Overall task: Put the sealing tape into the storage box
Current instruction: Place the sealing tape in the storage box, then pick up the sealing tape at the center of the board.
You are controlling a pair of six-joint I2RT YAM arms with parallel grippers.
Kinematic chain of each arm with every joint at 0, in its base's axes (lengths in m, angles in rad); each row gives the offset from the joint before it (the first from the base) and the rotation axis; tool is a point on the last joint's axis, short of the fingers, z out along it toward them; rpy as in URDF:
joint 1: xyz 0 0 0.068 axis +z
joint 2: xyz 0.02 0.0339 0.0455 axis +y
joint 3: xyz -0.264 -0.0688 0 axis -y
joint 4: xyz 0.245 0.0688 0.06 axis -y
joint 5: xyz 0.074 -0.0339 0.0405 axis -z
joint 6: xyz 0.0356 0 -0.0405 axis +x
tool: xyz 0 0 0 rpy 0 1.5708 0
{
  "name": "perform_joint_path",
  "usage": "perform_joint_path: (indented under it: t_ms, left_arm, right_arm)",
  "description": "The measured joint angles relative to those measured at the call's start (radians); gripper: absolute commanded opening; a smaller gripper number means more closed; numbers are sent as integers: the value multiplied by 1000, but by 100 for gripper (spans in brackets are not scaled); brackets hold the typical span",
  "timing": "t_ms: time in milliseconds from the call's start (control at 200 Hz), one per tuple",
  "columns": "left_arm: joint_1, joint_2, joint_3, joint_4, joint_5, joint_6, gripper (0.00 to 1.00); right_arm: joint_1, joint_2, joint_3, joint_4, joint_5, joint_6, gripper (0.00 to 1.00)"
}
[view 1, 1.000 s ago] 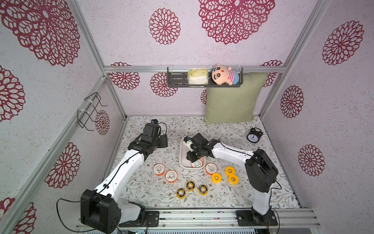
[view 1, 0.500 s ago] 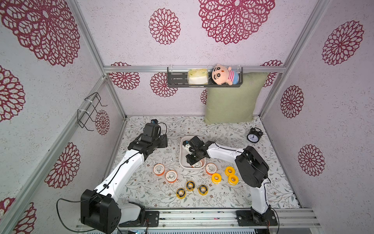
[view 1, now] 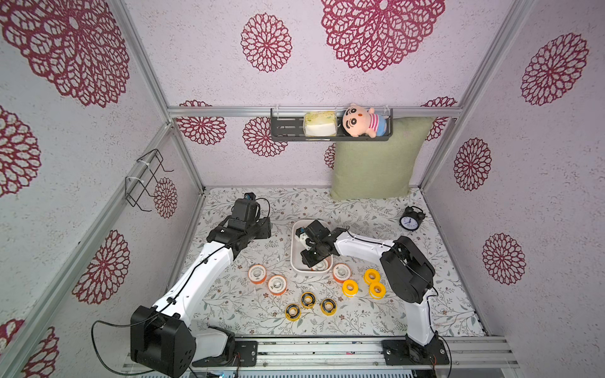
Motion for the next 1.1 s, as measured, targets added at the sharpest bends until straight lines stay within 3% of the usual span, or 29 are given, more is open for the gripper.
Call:
perform_joint_path:
  t_ms: [340,570,911,1101]
  left_arm:
    - [0,-14,-16,-1,-2,-13,65]
    - [0,-63,-70,-15,4,-51,66]
    - [-3,-101,-156,-64,91,-147,66]
    - [-101,-109,-231,-98,102,-231,68]
  right_arm:
    - [-39,-232,-183,211,-76,59,25]
    - [-170,-416,-365,400,-85,141,26]
    - [-337,-624,-603,502,-67,194,28]
    - [-380,-694,-670,530,-67,205,28]
